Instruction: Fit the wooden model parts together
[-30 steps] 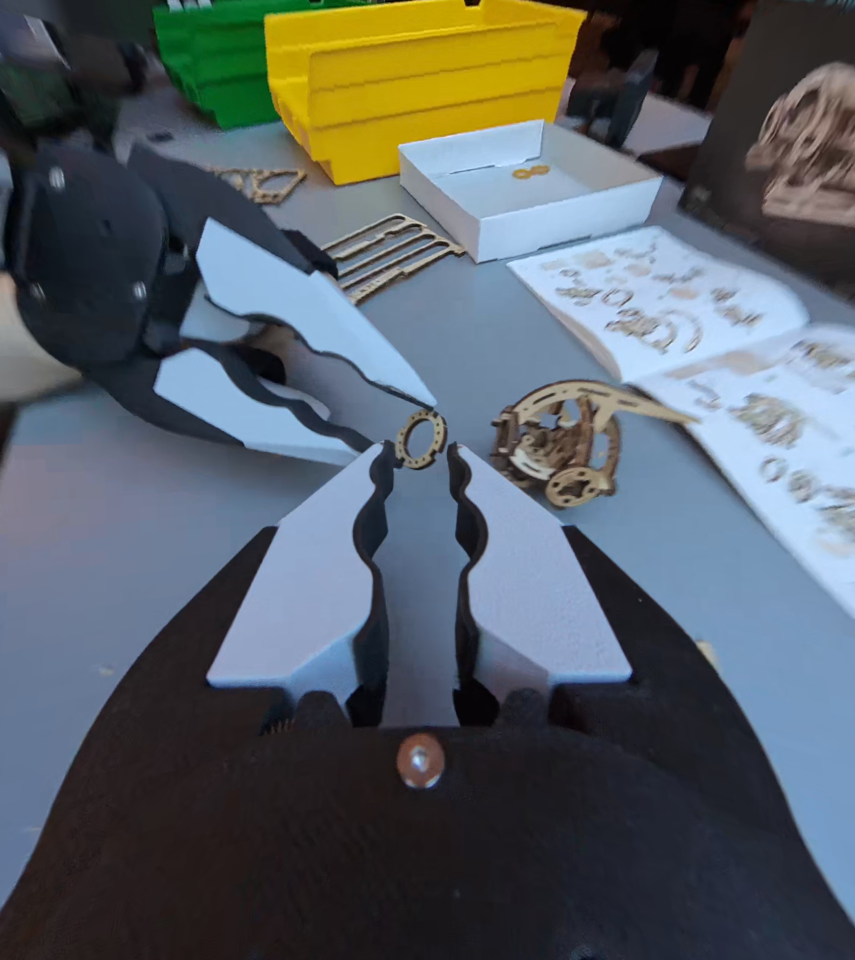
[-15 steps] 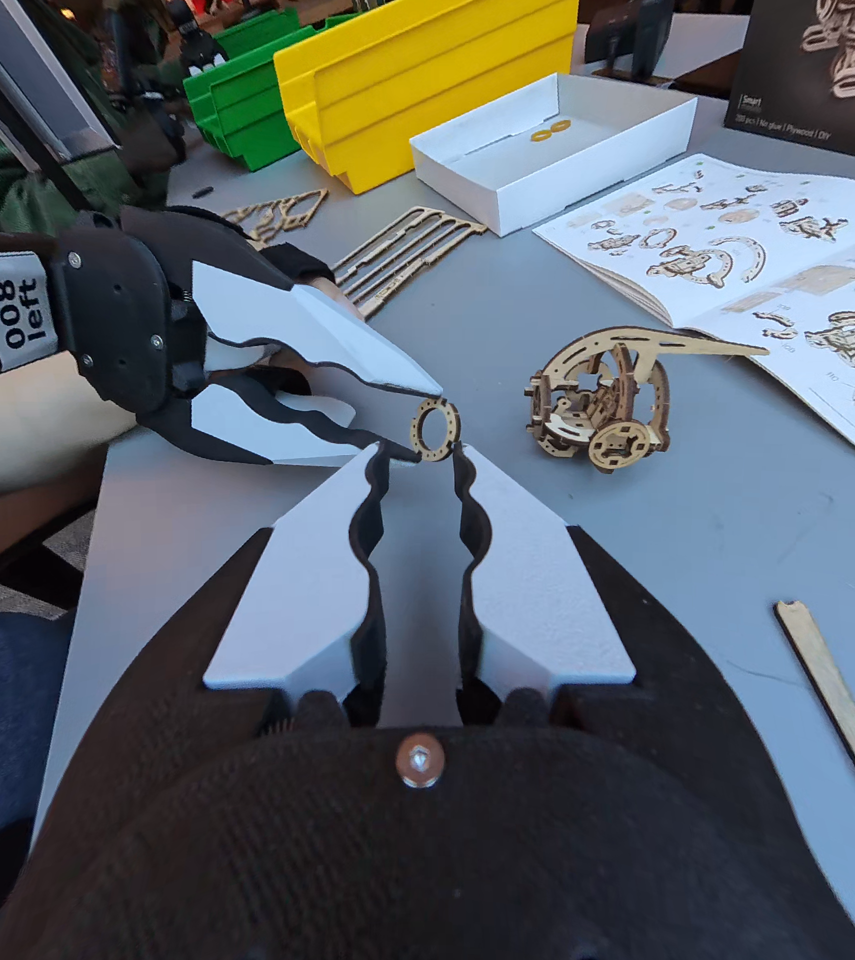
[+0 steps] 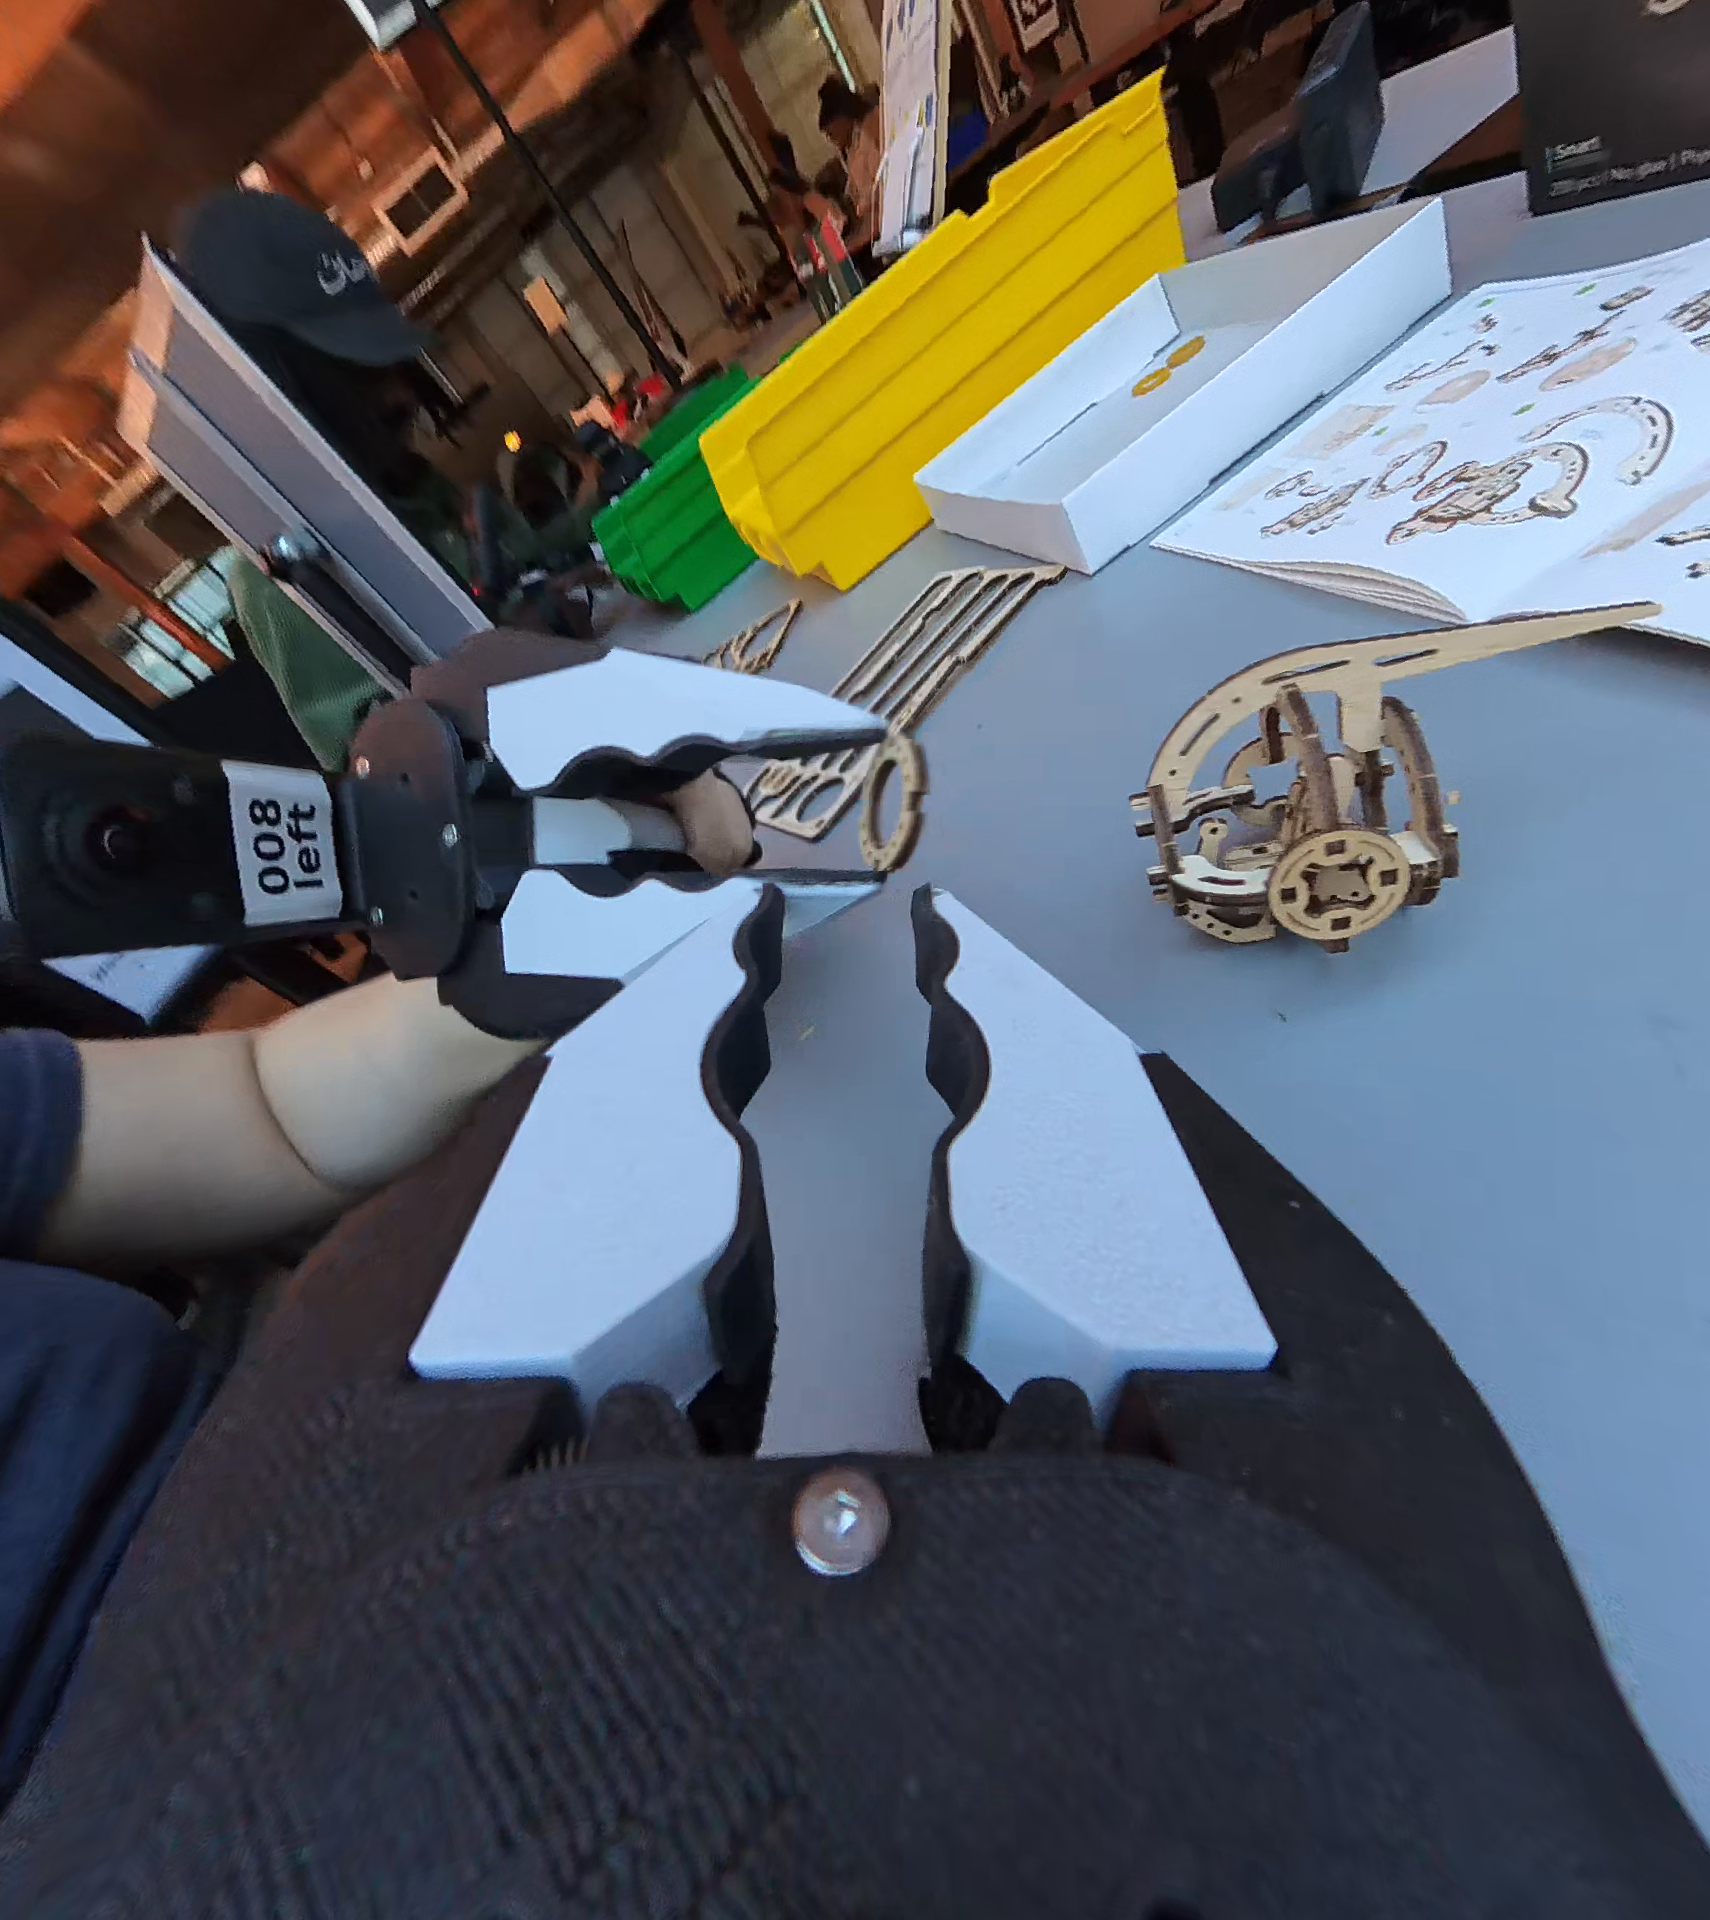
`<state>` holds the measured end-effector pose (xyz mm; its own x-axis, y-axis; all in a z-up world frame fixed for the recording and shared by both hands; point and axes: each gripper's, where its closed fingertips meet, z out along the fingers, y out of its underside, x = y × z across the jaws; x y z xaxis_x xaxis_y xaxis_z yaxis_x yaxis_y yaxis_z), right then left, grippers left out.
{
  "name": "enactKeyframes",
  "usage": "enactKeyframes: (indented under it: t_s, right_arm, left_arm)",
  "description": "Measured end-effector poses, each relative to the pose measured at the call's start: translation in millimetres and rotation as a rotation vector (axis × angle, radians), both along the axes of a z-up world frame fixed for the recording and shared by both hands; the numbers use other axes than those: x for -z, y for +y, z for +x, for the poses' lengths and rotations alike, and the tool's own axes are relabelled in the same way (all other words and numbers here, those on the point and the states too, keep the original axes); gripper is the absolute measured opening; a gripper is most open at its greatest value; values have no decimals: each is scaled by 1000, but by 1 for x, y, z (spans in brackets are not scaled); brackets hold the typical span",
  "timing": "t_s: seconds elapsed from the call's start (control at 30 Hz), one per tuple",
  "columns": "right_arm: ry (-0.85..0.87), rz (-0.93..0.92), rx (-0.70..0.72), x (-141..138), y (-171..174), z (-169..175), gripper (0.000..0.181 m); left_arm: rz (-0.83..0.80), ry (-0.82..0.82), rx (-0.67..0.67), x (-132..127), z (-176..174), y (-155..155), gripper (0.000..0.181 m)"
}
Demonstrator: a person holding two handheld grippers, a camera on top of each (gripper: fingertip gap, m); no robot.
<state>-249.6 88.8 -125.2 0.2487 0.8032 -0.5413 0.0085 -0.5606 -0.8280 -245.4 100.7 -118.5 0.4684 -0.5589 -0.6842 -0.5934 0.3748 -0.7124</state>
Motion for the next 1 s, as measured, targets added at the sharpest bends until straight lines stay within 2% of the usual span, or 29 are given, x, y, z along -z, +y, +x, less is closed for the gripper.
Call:
enactKeyframes:
  t_s: [0.1, 0.23, 0.37, 0.53, 0.67, 0.7, 0.83, 0.93, 1.0]
  right_arm:
    - [54, -31, 45, -5, 10, 5, 23]
    - [132, -114, 9, -11, 5, 0, 11]
    - [147, -125, 24, -12, 7, 0, 0]
    - [122, -176, -22, -6, 2, 2, 0]
    - [5, -215, -86, 6, -1, 13, 0]
    - [-21, -241, -99, 9, -1, 16, 0]
    - [-102, -348, -185, 16, -15, 21, 0]
    - [-183, -345, -227, 25, -24, 21, 1]
    - [-203, -361, -261, 26, -29, 21, 0]
  left_arm:
    - [-23, -29, 14, -1, 0, -2, 23]
    - [-19, -39, 2, -3, -1, -2, 23]
    - [-17, -60, 8, -5, -1, -6, 22]
    - [-46, -56, 29, 0, 1, -11, 23]
    - [-108, 48, 77, 24, 0, -19, 37]
    - [-86, 70, 83, 25, -1, -20, 42]
    - [65, 211, 168, 16, 8, -35, 36]
    - [128, 381, 204, 25, 15, -39, 46]
    - [134, 435, 249, 30, 21, -45, 48]
